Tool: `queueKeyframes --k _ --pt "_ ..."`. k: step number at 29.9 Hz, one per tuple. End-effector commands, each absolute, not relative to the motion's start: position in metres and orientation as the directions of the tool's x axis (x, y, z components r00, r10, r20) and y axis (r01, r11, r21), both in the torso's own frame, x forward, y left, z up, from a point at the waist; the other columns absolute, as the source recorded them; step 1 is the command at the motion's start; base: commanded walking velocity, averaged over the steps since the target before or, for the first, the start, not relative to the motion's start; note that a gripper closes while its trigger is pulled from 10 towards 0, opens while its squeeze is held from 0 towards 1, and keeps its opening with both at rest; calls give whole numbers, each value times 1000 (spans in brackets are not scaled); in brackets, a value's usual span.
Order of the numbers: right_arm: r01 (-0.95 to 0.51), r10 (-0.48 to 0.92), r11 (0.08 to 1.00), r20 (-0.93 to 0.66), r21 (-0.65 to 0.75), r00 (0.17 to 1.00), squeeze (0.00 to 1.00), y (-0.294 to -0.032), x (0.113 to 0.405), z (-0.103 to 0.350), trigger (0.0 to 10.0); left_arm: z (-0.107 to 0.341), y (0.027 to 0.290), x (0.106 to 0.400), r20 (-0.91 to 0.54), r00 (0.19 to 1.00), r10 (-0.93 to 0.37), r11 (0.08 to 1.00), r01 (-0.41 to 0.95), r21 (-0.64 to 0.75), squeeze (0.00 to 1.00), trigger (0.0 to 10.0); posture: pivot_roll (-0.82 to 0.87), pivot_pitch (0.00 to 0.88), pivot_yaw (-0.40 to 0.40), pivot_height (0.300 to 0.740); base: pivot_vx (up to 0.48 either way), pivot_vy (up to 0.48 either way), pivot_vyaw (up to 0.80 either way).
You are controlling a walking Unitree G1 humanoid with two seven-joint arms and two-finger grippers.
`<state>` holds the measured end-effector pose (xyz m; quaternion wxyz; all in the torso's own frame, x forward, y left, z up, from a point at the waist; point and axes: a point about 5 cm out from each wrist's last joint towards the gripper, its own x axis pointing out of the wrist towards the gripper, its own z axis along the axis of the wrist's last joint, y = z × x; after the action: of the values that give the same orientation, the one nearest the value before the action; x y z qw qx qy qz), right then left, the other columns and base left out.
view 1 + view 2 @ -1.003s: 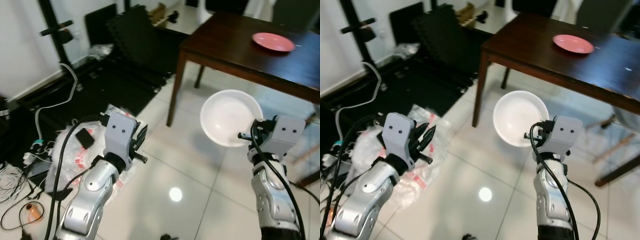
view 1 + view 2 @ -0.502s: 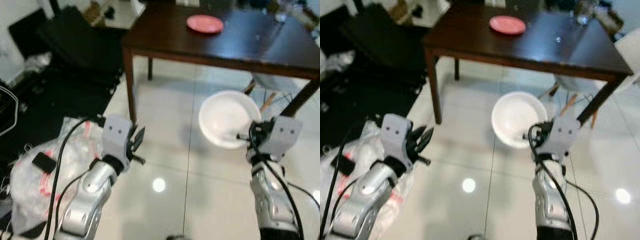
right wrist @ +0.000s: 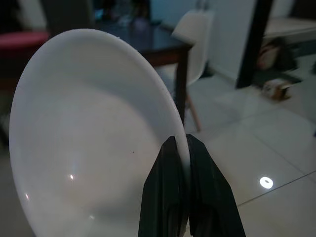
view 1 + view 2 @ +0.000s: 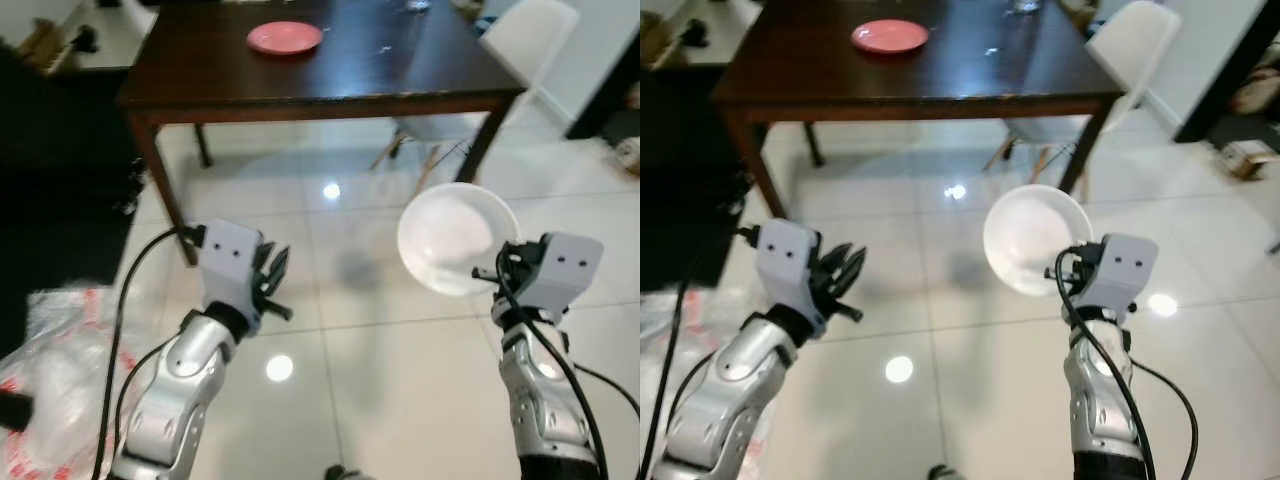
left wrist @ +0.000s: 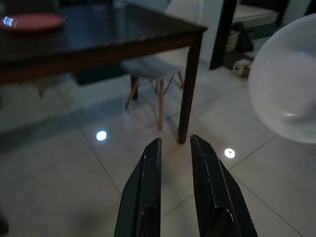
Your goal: Setting the table
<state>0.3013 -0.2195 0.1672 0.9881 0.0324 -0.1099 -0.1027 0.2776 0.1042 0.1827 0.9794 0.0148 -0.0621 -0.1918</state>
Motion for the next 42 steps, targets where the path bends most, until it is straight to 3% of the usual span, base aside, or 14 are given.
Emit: queueKeyframes --k 1,8,16,23,42 --pt "123 -148 986 239 116 960 0 -208 301 172 10000 177 110 279 104 937 -333 943 328 61 0 10000 -19 71 51 740 0 0 -531" --pt "-197 126 969 387 150 914 0 -151 302 212 10000 186 118 291 155 961 -230 971 216 103 0 10000 -24 68 49 740 411 0 -76" --pt "-288 201 944 413 160 888 0 -130 305 220 10000 188 120 292 184 969 -164 984 147 100 0 10000 -26 59 42 740 480 0 0" --pt "-293 211 942 392 162 895 0 -131 305 216 10000 183 131 291 177 980 -89 994 76 81 0 10000 -23 52 18 740 480 0 0" --pt "-184 121 972 357 149 926 0 -165 309 210 10000 176 131 285 189 980 -70 995 55 86 0 10000 -32 1 -7 740 480 0 0"
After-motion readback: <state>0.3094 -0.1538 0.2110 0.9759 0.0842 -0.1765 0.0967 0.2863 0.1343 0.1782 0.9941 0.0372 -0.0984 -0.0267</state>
